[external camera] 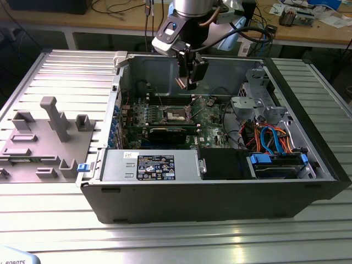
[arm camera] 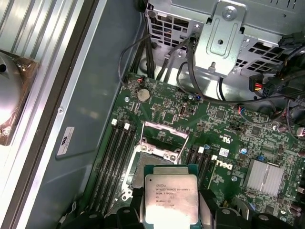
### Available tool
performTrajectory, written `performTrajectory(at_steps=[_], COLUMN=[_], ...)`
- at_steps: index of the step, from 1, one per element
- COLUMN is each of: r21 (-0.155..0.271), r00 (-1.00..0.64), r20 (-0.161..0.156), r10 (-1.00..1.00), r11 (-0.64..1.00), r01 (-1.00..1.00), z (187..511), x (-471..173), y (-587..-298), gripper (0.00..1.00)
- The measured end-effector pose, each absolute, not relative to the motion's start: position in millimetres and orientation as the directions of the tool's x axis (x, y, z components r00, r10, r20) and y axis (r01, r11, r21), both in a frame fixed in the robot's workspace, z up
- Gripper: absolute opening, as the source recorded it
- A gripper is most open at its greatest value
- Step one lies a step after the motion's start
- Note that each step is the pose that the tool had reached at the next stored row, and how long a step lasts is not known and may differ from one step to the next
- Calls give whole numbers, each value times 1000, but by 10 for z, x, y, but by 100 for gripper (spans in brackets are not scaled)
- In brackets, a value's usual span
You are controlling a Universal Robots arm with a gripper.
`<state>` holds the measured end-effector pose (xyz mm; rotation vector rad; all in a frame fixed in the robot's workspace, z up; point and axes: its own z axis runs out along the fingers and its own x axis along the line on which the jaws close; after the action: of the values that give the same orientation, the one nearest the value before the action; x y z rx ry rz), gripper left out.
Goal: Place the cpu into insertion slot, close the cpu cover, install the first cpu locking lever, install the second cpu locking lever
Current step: 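Place the cpu into insertion slot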
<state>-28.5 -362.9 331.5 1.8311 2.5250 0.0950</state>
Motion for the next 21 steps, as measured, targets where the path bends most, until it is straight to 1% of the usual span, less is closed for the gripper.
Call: performTrajectory(at_steps=[21], r21=[62], r00=[-281], r20=[19], r10=[960], r11=[279], r01=[958], z=[3315], x=[-285], y=[-3629], gripper=[54])
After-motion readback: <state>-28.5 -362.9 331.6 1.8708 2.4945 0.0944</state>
